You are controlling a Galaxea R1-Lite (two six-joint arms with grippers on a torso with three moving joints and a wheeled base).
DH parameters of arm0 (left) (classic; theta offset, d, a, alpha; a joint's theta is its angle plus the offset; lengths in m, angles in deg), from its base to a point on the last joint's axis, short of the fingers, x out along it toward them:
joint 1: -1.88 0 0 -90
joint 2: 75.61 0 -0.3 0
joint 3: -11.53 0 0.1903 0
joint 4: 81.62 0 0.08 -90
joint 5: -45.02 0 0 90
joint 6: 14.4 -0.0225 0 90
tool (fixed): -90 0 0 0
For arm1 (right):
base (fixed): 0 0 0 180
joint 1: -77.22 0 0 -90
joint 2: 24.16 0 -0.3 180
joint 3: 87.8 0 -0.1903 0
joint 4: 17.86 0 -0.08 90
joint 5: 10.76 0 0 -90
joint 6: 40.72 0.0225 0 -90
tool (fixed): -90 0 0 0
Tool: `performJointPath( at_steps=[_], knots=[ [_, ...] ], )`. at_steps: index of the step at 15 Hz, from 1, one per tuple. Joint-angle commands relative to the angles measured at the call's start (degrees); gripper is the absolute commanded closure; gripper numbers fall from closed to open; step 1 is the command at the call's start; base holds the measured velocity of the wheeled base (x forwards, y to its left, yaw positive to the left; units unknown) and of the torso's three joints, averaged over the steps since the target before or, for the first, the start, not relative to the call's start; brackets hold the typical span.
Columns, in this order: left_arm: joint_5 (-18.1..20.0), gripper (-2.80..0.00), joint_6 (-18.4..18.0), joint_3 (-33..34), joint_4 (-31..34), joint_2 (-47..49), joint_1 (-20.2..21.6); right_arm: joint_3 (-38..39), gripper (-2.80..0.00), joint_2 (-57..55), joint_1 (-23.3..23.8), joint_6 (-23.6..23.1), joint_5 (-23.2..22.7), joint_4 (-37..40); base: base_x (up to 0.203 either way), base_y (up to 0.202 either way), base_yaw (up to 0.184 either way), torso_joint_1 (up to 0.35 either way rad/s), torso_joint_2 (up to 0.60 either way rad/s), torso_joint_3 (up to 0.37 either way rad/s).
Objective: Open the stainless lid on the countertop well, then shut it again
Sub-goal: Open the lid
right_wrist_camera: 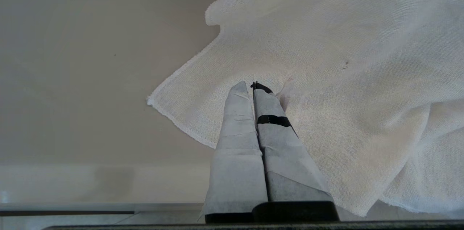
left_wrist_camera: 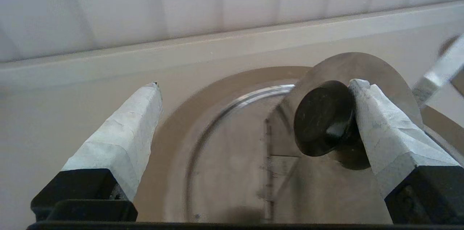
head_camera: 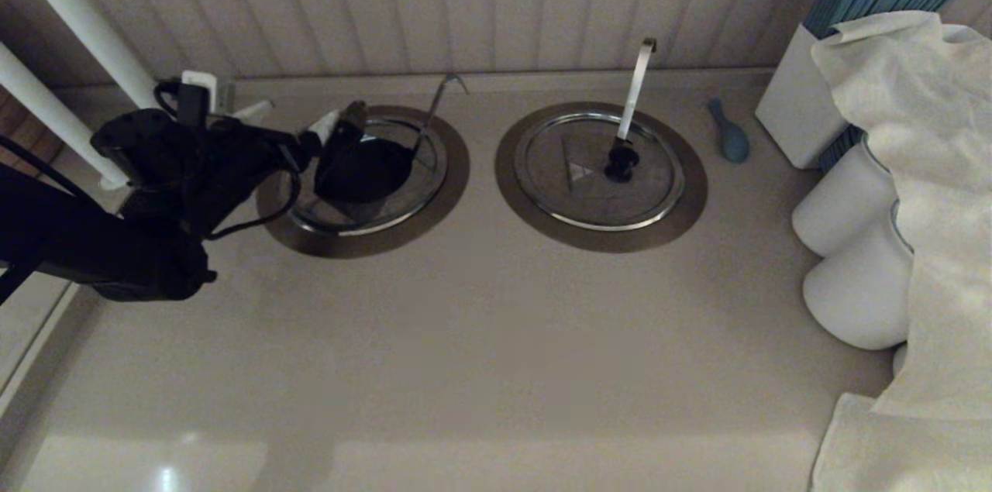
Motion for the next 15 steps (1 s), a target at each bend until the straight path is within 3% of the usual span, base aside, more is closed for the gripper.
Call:
performJointPath(
  at_steps=[1,8,12,15],
  knots=[
    [0.1,-2.8,0.0,-0.4,-0.1,0.5,0.4,0.0,0.0,0.0,0.0,0.0,0.0,0.0,0.0,0.0,0.0,0.0,0.0,0.0],
    [0.2,-2.8,0.1,-1.9,0.0,-0.5,2.7,0.0,0.0,0.0,0.0,0.0,0.0,0.0,0.0,0.0,0.0,0.0,0.0,0.0],
    [0.3,-2.8,1.4,-3.1,0.1,-5.5,7.3,0.0,0.0,0.0,0.0,0.0,0.0,0.0,0.0,0.0,0.0,0.0,0.0,0.0],
    [0.4,-2.8,1.4,-2.4,0.0,-9.4,8.1,0.0,0.0,0.0,0.0,0.0,0.0,0.0,0.0,0.0,0.0,0.0,0.0,0.0]
  ],
)
